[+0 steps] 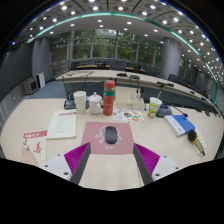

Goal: Arrange mouse

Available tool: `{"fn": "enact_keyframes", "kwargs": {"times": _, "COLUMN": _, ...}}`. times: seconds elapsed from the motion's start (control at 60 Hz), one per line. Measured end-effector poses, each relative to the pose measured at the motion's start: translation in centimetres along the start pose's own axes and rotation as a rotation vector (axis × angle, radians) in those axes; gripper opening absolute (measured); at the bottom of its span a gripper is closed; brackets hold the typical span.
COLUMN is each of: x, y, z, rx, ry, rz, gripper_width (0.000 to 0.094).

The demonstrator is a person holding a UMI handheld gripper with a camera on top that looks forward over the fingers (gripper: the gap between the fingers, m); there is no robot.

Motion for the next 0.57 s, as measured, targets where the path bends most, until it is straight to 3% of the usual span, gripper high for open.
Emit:
{"fn": "enact_keyframes", "kwargs": {"times": 0.25, "x": 11.3, "y": -1.0, "z": -4.0, "rx": -0.017, "ry": -0.008, "rz": -0.016, "gripper_width": 0.0858}}
{"fn": "enact_keyframes", "kwargs": {"times": 0.567, "x": 15.4, "y": -2.0, "z": -5.8, "rx": -0.038, "ry": -0.010, "rz": -0.001, "gripper_width": 0.0856}}
Point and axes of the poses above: the point between the fingertips, and its own axes, seen from behind it with the camera up: y to the right, z up, x backward, against the way the camera looks, the point moved 2 cm from there along x, backward, against the way the camera looks
